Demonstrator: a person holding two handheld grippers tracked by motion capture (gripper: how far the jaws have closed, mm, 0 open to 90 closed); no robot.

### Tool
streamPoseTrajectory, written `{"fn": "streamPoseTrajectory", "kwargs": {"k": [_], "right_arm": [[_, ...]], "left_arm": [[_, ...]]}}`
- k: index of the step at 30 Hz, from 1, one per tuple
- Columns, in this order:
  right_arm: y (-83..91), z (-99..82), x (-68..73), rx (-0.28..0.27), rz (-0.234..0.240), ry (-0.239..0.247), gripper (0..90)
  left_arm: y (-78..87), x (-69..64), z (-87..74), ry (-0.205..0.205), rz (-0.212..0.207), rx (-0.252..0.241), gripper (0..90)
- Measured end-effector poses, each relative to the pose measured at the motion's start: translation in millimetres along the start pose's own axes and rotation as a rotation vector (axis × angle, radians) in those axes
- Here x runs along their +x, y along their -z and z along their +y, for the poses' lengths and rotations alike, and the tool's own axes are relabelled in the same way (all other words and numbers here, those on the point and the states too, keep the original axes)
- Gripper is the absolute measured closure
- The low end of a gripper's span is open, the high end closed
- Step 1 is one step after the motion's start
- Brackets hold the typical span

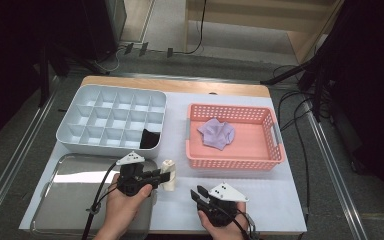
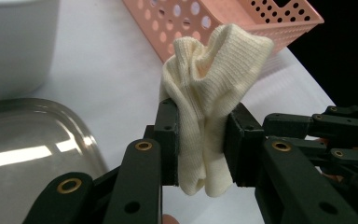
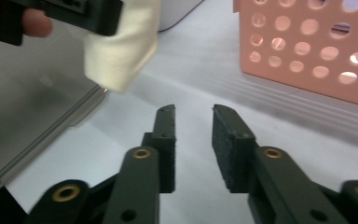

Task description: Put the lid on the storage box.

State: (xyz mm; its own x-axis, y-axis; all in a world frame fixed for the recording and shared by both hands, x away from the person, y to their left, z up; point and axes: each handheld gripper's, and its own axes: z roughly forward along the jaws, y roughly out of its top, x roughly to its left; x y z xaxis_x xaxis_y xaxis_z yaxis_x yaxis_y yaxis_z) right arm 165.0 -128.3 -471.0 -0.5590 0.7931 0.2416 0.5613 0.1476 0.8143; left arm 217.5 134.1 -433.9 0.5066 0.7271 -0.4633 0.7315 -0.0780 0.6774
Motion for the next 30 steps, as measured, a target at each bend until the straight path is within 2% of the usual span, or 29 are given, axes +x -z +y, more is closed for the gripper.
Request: {"fn": "streamPoseTrajectory", "kwargs": {"k": [3,4,7,10,13,22,30], "right_arm": [[-0.3,0.8,-2.5,-0.004,-0.010,-0.003,57.1],[0.0,1.6,-4.5,-0.007,-0.027,-0.005,53.0],[0.7,2.3,-6.3,-0.007,-0.023,-0.020,49.7],[2.7,3.8,-8.7,-0.017,-0.045,-0.022,45.9],[3.6,4.3,-10.2,-0.019,-0.052,-0.016,45.2],[6.0,6.1,-13.7,-0.012,-0.069,-0.024,44.7],[6.6,6.4,-14.7,-0.012,-0.076,-0.021,44.3]], "left_arm": [[5.4,3.3,1.9,0.003,0.004,-0.011,70.4],[7.8,5.0,3.0,0.001,0.006,-0.015,70.4],[13.5,8.1,4.7,-0.003,0.010,-0.030,70.4],[22.2,13.2,7.6,-0.008,0.023,-0.047,70.5],[27.8,16.7,9.2,-0.002,0.021,-0.062,70.4],[47.8,29.6,14.8,0.012,0.052,-0.099,70.4],[59.3,39.1,17.2,0.025,0.075,-0.121,70.4]]}}
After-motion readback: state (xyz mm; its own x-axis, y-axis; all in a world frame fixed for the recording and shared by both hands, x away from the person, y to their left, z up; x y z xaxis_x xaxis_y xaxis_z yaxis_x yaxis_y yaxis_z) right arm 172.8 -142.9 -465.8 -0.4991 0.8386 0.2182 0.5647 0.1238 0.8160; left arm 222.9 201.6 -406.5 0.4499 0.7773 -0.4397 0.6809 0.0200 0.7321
